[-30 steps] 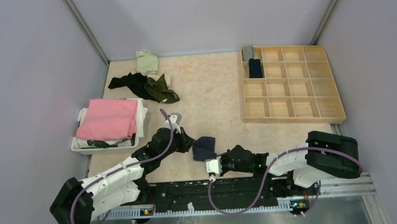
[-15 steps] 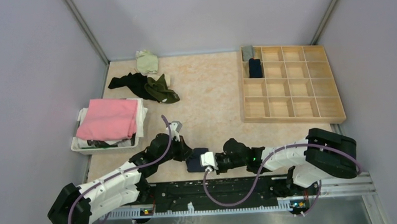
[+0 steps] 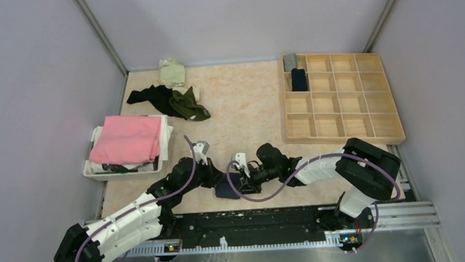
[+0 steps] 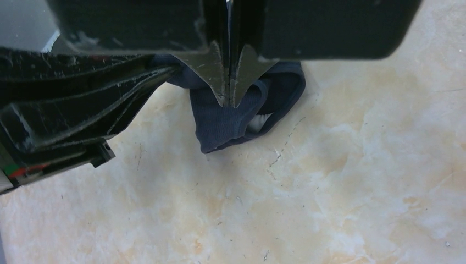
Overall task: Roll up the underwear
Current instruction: Roll the underwear to the center of the board.
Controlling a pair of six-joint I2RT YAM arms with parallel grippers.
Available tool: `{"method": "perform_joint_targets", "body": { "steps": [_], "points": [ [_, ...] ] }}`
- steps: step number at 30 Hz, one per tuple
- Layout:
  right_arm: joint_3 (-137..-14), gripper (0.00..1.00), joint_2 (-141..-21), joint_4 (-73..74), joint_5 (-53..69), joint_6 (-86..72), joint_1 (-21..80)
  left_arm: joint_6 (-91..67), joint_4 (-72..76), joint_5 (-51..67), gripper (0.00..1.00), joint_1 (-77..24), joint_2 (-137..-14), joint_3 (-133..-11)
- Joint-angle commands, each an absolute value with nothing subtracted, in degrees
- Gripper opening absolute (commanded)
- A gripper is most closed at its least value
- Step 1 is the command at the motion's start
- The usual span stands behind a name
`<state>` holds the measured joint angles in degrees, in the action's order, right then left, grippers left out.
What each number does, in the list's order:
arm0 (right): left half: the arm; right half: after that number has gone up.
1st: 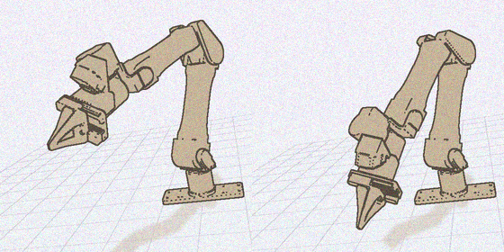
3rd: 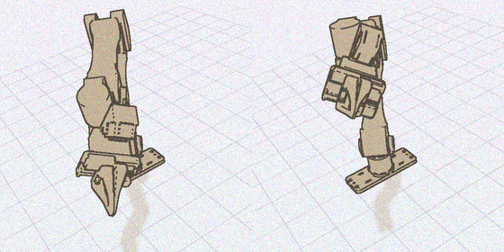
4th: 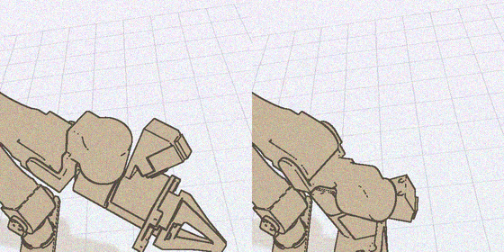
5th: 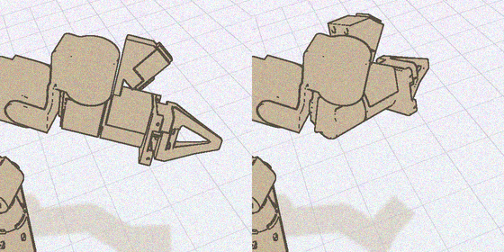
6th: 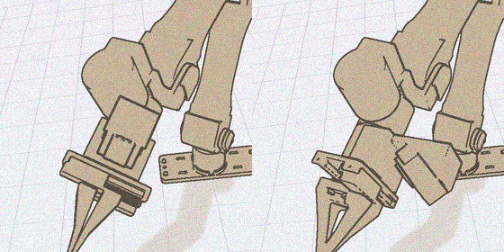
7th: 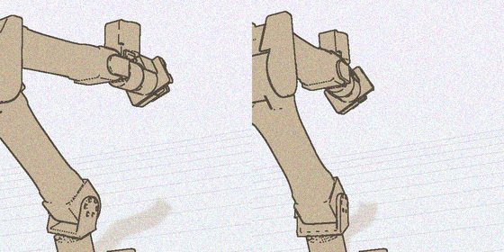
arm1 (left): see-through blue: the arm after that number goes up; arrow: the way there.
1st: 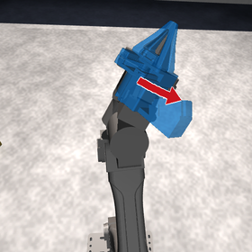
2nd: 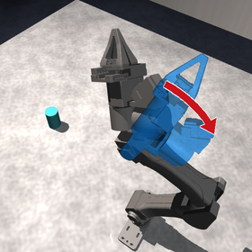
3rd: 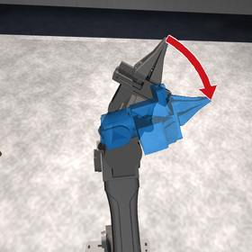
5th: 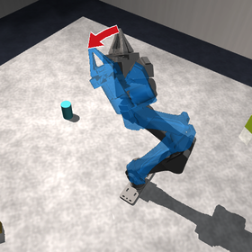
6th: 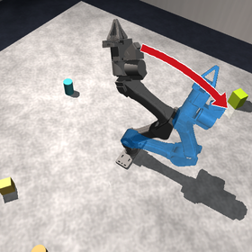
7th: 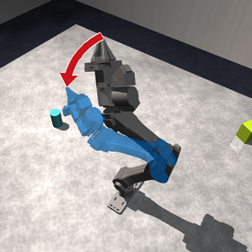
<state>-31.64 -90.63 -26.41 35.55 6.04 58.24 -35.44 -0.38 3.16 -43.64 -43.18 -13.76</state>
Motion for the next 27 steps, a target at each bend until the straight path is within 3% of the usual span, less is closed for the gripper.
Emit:
{"method": "perform_joint_targets", "body": {
  "steps": [1, 17, 27],
  "points": [
    [-30.9, 0.00, -93.7, -23.9, 40.9, -4.1, 55.4, -35.2, -1.3, 2.1, 0.00, -43.7, -41.4, -14.5],
    [-30.7, 0.00, -103.7, -35.8, 46.3, -28.3, 44.5, -32.5, 3.6, 8.9, 0.00, -43.8, -43.1, -14.6],
    [-32.9, 0.00, -104.3, -29.7, 42.4, -28.9, 43.1, -31.5, 5.9, 11.7, 0.00, -44.0, -45.0, -14.6]
  ]
}}
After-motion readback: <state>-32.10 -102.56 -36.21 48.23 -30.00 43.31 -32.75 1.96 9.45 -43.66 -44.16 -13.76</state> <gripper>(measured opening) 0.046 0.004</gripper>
